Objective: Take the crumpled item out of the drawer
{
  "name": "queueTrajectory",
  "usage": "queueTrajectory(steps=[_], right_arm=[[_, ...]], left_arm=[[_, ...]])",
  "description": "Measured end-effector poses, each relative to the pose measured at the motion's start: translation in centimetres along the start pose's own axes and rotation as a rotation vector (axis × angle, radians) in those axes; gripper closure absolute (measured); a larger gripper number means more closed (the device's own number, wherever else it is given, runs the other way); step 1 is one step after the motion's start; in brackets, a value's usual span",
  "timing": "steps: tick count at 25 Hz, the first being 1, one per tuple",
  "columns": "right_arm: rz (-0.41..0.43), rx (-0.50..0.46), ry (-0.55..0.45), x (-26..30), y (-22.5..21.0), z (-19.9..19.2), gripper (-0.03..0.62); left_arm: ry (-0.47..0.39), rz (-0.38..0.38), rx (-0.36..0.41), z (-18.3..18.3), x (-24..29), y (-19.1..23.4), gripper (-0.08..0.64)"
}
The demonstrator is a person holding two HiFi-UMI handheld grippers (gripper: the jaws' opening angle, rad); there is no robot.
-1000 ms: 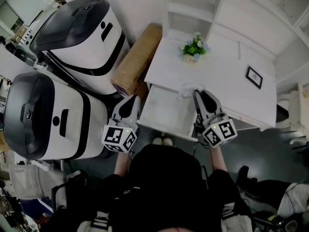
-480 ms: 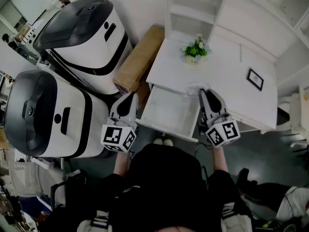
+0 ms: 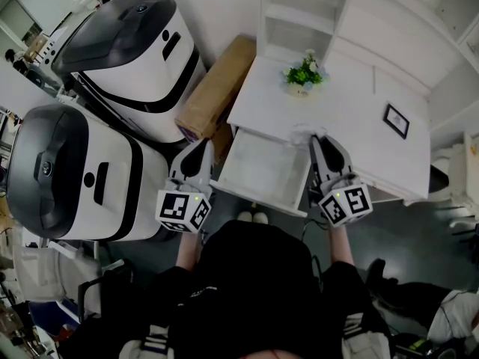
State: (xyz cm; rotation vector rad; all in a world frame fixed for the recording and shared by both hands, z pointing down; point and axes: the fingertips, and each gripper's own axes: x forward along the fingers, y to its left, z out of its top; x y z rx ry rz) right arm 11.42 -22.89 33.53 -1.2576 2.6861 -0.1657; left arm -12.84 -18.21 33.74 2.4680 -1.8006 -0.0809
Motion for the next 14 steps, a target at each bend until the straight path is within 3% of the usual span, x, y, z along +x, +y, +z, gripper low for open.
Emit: queueTrajectory(steps=[14], right_arm=[[-0.010, -0.010, 0.000, -0.54, -0.16, 0.18, 0.552]], left_arm=[[0.000, 0.001, 0.001, 0.14, -0.18, -0.46, 0.561]])
